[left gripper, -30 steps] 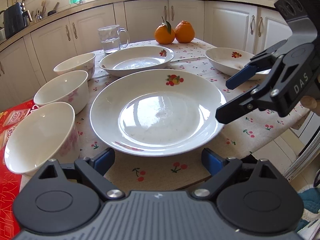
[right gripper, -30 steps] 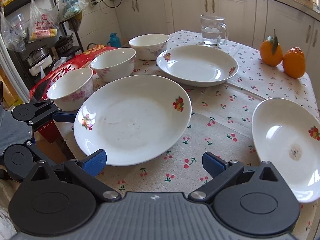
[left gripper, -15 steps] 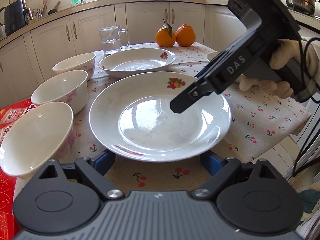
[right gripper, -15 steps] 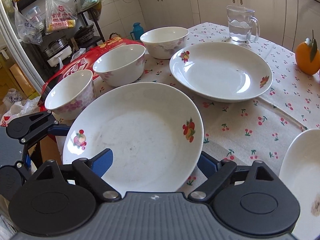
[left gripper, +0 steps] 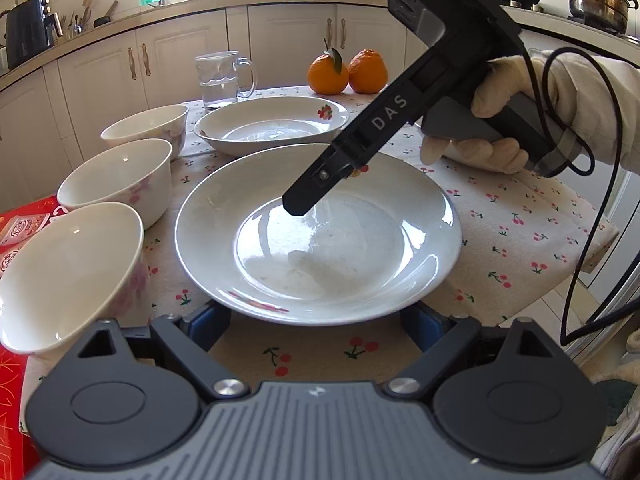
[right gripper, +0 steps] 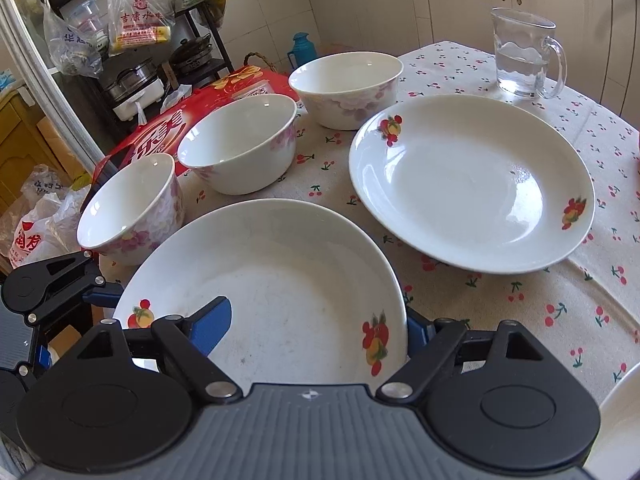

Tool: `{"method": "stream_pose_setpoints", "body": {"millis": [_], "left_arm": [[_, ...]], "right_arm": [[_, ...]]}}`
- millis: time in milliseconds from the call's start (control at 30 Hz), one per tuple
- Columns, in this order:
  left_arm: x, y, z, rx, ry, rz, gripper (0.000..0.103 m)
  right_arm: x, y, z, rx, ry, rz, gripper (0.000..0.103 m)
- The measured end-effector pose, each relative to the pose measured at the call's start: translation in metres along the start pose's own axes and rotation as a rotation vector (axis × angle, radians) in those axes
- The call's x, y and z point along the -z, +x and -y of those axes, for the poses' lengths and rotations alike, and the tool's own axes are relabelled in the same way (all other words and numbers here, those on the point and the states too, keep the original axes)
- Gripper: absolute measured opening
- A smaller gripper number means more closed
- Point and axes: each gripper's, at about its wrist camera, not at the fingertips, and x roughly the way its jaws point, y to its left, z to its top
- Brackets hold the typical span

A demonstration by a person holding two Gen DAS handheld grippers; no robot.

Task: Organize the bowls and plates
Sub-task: 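Lift the plate with the right gripper and carry it toward the stained plate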

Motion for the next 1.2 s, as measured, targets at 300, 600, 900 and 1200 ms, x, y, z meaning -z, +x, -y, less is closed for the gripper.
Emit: {"method": "stream_pose_setpoints", "body": {"millis": [300,600,900,1200], "left_arm": [[0.0000,0.0003,-0.0009,0.003,0.001,0.000,0.091],[-0.0014,0.0014,-0.0030,0.015,0.005,-0.007,0.091],[-0.0015,0.0029,-0.0043,0.026,0.005,-0.008,0.091],[-0.0054,0.0023,-0.0062,0.050,0.021,-0.028,0.091]], "right_arm": [[-0.0108,0.0087,0.0015,-0.021,-0.032,-0.021,0.090],[-0.0089,0.0054,0.0012,-0.022,-0.032,-0.028,0.090],[-0.0111,0.0077,0.0042,-0.055,-0.021,-0.020,0.092],[-0.0083,0.0037,0.0024,-0.050,0.012,-0.029,0.093]]}}
